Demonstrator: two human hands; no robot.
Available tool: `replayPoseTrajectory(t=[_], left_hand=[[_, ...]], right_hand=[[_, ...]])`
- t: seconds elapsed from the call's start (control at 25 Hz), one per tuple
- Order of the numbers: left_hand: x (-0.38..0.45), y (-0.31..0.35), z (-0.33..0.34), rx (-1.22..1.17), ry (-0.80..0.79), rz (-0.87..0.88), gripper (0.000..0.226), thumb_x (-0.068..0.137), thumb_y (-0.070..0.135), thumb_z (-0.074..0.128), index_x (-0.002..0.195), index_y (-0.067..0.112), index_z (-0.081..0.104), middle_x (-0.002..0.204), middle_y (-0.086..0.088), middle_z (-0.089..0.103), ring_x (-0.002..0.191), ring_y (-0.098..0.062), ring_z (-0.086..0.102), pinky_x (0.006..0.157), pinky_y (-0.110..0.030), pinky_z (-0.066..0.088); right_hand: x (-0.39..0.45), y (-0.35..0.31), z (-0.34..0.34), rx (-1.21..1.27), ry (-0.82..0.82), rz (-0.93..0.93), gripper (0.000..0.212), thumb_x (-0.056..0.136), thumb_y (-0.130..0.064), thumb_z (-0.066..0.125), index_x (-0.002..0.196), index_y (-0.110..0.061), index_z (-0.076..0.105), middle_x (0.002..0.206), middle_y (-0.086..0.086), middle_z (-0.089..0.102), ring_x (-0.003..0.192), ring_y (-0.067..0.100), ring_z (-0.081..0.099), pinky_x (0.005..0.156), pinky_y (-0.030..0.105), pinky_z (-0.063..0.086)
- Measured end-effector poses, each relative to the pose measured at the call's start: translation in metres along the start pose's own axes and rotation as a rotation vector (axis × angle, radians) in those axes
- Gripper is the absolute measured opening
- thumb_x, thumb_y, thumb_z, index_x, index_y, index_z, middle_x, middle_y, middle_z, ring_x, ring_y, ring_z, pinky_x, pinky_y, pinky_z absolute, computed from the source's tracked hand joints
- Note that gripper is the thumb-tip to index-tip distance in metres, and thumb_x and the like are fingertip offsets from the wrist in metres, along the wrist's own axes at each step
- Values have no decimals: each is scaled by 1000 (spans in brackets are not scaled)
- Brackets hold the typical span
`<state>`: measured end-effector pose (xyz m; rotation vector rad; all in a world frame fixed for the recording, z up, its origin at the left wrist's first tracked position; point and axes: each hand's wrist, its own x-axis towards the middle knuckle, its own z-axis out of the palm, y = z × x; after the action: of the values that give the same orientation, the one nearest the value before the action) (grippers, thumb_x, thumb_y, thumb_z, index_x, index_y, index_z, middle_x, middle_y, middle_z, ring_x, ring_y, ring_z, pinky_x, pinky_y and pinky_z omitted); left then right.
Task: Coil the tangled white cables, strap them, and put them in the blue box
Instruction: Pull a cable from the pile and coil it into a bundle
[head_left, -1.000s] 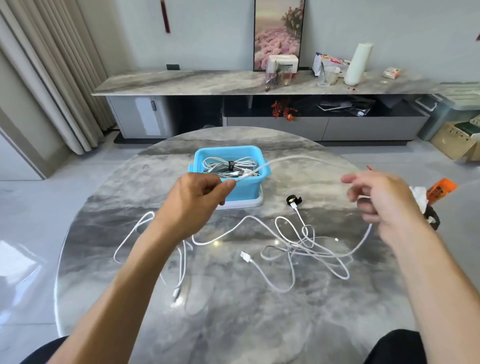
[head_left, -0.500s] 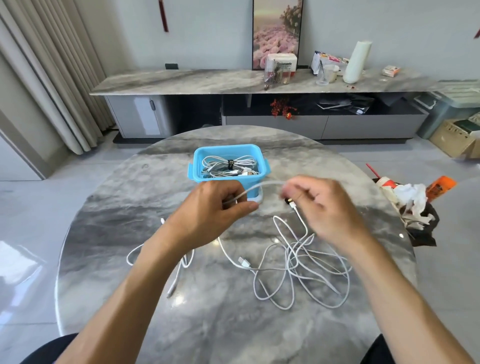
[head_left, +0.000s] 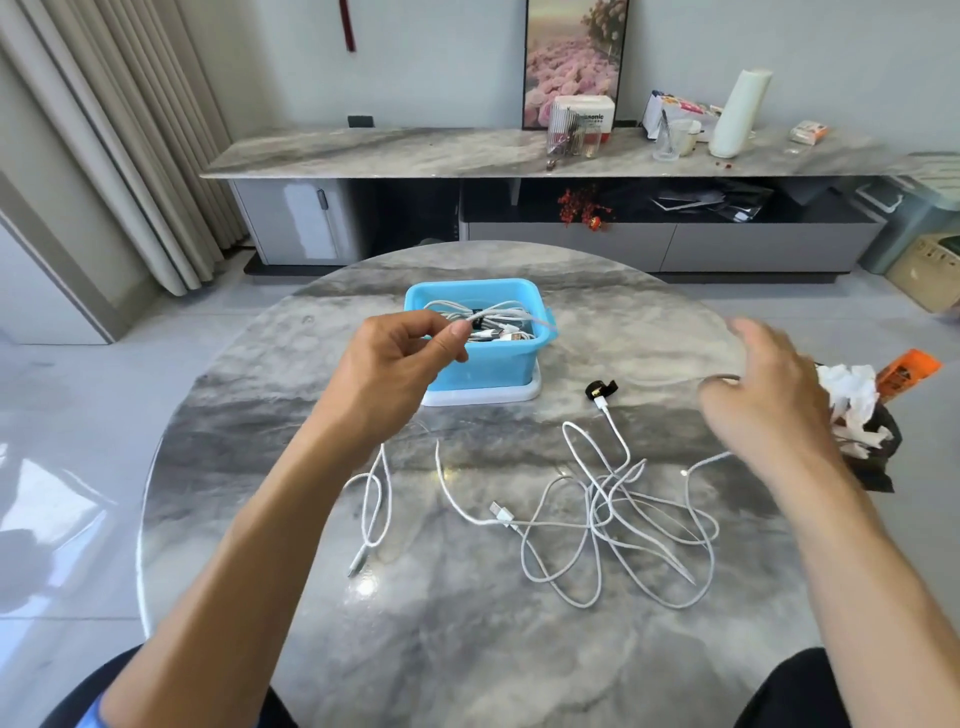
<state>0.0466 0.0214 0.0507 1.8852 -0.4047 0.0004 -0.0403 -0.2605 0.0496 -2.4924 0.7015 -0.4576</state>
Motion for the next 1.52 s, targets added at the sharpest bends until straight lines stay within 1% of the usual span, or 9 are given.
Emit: replayPoseTrajectory(t=[0.16, 0.24, 0.36, 0.6, 0.72, 0.92, 1.12, 1.32, 1.52], left_hand=[[-6, 6, 15, 162, -45, 96, 26, 92, 33, 66, 75, 16, 75, 51, 0, 33, 47, -10, 23, 46, -23, 20], [-10, 7, 21, 167, -84, 130, 22, 90, 33, 68, 73, 21, 75, 51, 1, 34, 48, -10, 24, 46, -24, 21], [-6, 7, 10, 175, -124, 112, 23, 87, 34, 71, 74, 16, 73, 49, 3, 33, 49, -12, 25, 47, -26, 21], [6, -1, -32, 443, -103, 89, 36, 90, 36, 67, 64, 11, 69, 39, 8, 33, 39, -9, 28, 42, -19, 23], [10, -11, -48, 206, -4, 52, 45, 97, 37, 58, 62, 10, 62, 42, 10, 36, 41, -7, 31, 45, -23, 32], [5, -12, -21, 538, -116, 164, 14, 86, 29, 71, 82, 17, 68, 65, 5, 58, 56, -11, 48, 57, -26, 39], [-11, -7, 25, 412, -249, 317, 66, 80, 43, 75, 137, 24, 49, 126, 10, 58, 110, -4, 52, 94, -17, 39], [-12, -3, 37, 237, -359, 203, 16, 91, 30, 67, 98, 16, 73, 87, 8, 72, 80, 2, 62, 76, -14, 45], [-6, -4, 17, 261, -278, 152, 25, 95, 26, 62, 75, 11, 68, 54, 6, 59, 48, -3, 47, 53, -18, 39]], right_hand=[[-40, -48, 21, 370, -359, -606, 79, 74, -16, 55, 150, -22, 36, 155, -11, 37, 142, -1, 32, 119, 24, 24], [-54, -60, 47, 462, -465, -569, 57, 84, -27, 61, 140, -28, 48, 118, -10, 68, 101, 2, 64, 93, 27, 50], [-43, -61, 58, 704, -350, -422, 16, 100, -24, 53, 100, -16, 66, 50, -3, 49, 42, 5, 38, 44, 18, 32], [9, -12, 10, 1294, -65, 263, 31, 105, -26, 40, 80, -15, 54, 44, -6, 38, 33, 7, 23, 34, 17, 15], [26, 17, -5, 1340, -25, 444, 34, 106, -31, 34, 77, -20, 49, 42, -8, 35, 29, 5, 20, 29, 15, 16], [8, -2, -2, 1173, -389, 79, 30, 103, -23, 41, 88, -10, 62, 48, 1, 37, 34, 8, 17, 37, 17, 11], [-15, -24, -7, 1151, -628, -148, 33, 95, -25, 44, 86, -12, 72, 44, 4, 33, 43, 13, 13, 47, 29, 3], [-12, -23, -14, 1462, -627, -134, 41, 95, -30, 36, 83, -17, 72, 42, -3, 34, 43, 14, 4, 45, 20, 8], [5, -2, -20, 1632, -398, -48, 35, 101, -34, 34, 85, -22, 64, 47, -9, 36, 39, 8, 15, 39, 21, 17]])
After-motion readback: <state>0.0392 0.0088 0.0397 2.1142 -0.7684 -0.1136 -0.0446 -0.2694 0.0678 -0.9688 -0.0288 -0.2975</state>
